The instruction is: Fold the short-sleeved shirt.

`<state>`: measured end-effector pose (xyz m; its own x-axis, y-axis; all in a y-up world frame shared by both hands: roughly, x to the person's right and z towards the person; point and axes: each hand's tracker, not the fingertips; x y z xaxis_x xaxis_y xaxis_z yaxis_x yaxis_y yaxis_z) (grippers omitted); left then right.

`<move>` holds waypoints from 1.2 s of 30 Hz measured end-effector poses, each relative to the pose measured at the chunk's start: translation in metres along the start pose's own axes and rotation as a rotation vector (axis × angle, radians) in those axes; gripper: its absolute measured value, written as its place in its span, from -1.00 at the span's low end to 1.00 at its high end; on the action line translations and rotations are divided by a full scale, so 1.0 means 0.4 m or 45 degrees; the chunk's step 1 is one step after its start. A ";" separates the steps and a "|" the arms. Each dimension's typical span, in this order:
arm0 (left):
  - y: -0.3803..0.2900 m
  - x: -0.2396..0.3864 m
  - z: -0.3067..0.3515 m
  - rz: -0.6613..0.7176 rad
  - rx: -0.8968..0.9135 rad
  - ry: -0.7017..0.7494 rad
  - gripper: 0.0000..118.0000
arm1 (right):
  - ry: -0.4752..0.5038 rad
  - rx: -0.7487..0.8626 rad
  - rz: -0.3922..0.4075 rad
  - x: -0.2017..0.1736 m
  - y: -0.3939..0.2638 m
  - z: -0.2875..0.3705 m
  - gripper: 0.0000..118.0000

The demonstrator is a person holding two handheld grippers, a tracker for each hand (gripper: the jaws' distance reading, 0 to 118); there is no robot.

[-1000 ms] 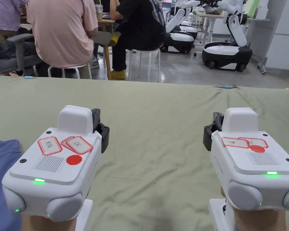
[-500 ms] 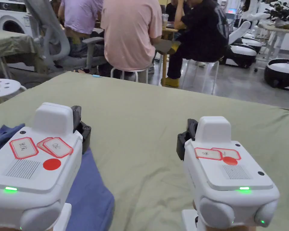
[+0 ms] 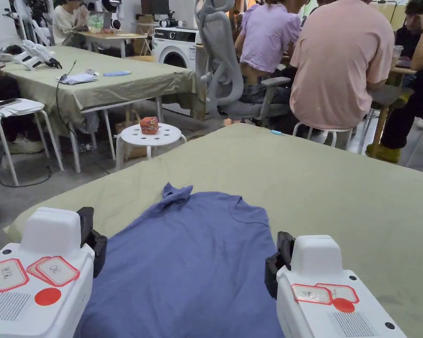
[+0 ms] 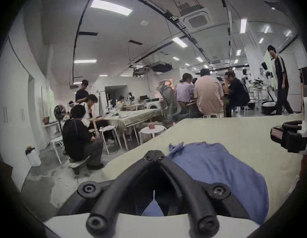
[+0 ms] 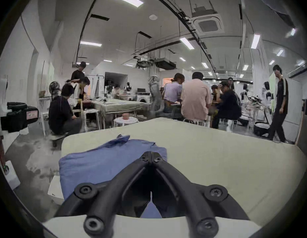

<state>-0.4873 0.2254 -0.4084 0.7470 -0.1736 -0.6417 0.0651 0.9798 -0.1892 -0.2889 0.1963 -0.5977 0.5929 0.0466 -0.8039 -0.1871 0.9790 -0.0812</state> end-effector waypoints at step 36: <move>-0.077 0.614 -0.681 -0.230 -1.032 -0.618 -0.96 | -0.275 -0.112 -0.029 0.329 0.014 0.204 -1.00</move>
<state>-0.4859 0.1255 -0.7627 0.9748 -0.0771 -0.2093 -0.1348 0.5443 -0.8280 -0.1482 0.2241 -0.6561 0.7499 0.0754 -0.6573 -0.2338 0.9596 -0.1567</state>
